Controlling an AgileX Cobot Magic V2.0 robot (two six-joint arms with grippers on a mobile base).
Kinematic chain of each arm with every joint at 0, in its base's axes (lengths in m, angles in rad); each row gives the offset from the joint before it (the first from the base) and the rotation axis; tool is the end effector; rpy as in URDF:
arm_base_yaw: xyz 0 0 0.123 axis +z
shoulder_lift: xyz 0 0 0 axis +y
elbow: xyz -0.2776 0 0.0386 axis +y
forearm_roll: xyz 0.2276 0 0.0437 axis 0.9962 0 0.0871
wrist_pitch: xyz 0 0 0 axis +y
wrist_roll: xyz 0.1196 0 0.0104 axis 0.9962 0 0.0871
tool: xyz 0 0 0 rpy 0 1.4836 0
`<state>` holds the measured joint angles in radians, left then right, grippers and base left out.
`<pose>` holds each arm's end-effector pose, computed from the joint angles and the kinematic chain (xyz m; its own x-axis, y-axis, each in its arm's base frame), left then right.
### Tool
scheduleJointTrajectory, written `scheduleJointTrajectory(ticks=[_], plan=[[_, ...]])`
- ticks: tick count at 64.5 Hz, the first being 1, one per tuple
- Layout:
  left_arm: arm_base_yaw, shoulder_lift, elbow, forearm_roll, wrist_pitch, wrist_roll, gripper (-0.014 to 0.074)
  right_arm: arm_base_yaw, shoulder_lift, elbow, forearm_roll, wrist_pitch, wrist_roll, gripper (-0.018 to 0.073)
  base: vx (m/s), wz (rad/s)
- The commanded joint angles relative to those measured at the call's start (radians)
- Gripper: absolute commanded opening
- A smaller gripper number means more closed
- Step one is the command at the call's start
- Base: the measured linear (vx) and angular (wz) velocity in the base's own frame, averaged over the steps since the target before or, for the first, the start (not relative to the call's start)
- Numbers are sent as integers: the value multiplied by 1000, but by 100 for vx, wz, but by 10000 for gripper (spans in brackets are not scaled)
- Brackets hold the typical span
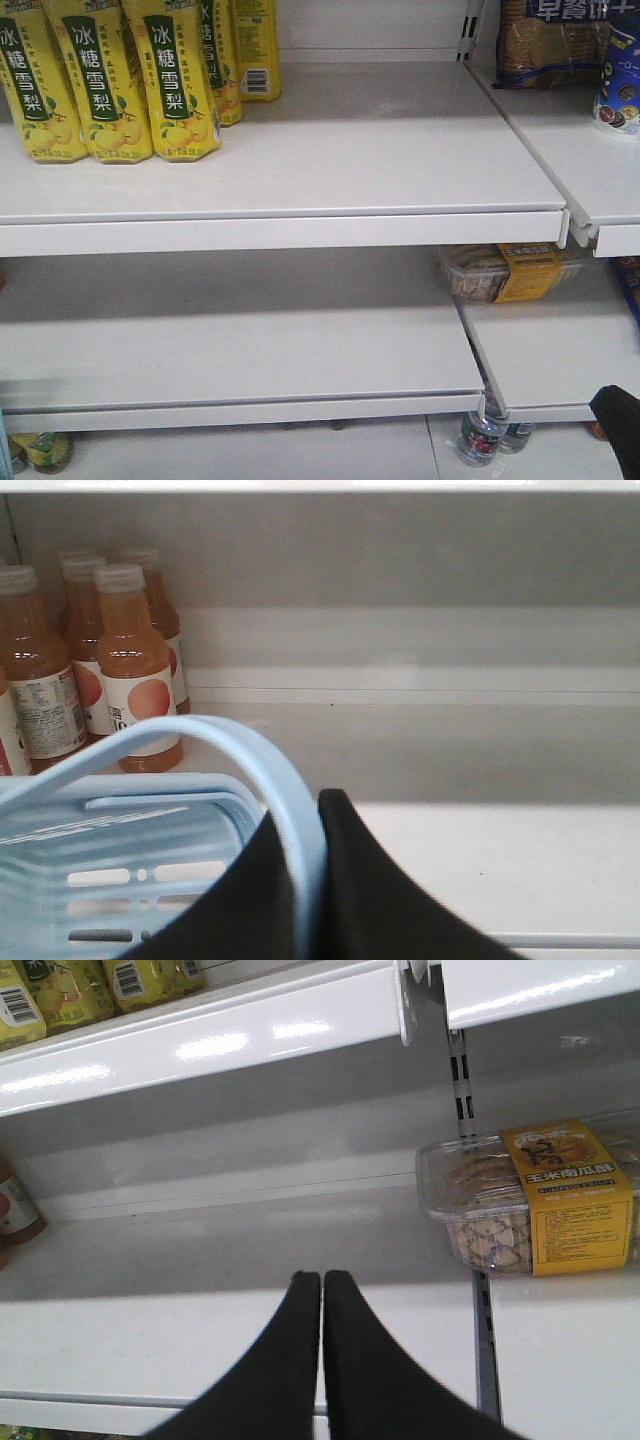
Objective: Place coke in basket with both arms
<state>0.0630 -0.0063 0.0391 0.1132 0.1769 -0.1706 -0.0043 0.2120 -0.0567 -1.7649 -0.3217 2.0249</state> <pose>0.0699 0.0068 0.1815 -0.1158 -0.0665 -0.9910 -0.0896 0.9944 -0.0563 0.0817 0.0368 0.2121 -0.2028 0.2359 -0.9504 -0.2614 0.9223 0.2847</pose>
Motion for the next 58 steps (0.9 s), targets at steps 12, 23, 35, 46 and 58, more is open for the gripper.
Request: scheduleJointTrajectory(ticks=[12, 23, 35, 46, 58], plan=[[1, -21, 2, 38, -164, 41, -6, -4, 9, -27, -13, 18, -6, -4, 0, 0], [1, -21, 2, 38, -164, 41, -6, -4, 9, -27, 16, 18, -6, -4, 0, 0], [1, -21, 2, 38, -164, 41, -6, -4, 9, -27, 329, 20, -12, -4, 0, 0], [1, -21, 2, 38, -164, 41, -6, -4, 9, -27, 830, 106, -187, -4, 0, 0], [1, -21, 2, 38, -164, 41, -6, -4, 9, -27, 1101, 192, -310, -4, 0, 0]])
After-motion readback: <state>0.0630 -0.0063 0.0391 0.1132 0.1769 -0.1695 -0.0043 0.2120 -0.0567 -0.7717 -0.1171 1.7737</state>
